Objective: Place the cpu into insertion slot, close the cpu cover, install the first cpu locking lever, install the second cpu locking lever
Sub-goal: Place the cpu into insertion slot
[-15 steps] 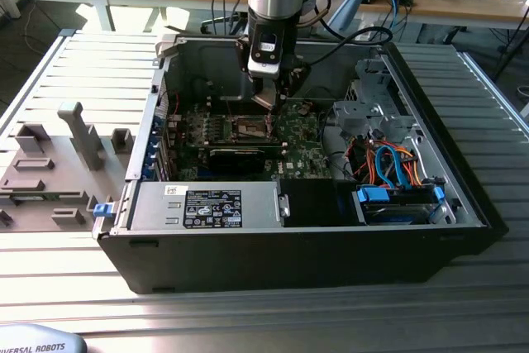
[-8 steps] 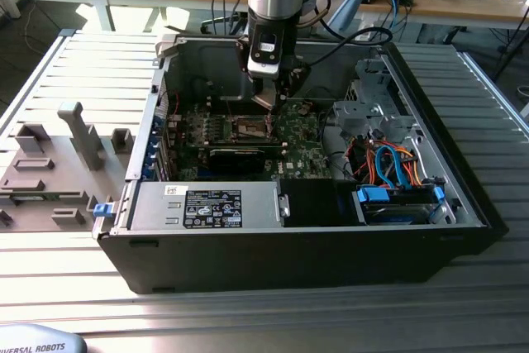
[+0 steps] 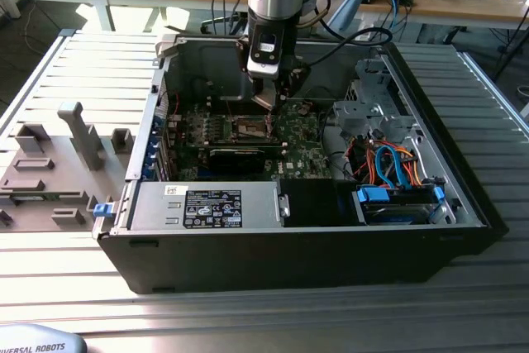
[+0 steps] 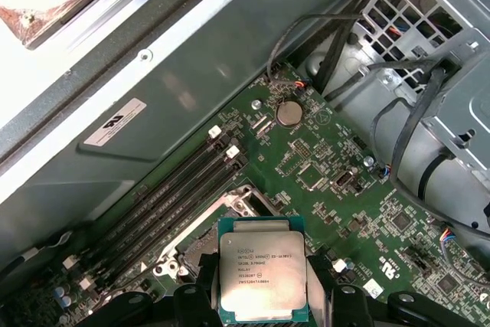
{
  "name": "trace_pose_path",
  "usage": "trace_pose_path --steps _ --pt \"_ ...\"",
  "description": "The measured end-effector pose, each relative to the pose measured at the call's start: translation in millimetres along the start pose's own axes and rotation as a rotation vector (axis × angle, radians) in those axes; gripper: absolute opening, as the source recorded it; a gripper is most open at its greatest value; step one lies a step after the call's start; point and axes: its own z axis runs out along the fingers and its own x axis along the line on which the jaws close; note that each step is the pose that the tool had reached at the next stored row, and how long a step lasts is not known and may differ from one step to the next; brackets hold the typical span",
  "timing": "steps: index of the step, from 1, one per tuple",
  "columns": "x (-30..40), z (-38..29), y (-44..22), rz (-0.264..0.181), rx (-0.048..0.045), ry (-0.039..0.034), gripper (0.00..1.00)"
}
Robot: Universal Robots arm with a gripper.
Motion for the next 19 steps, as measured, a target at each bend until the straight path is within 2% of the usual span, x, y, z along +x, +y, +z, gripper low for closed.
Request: trace_pose_path --steps 19 --pt "0.0 1.4 -0.1 0.014 -0.0003 -0.0011 0.54"
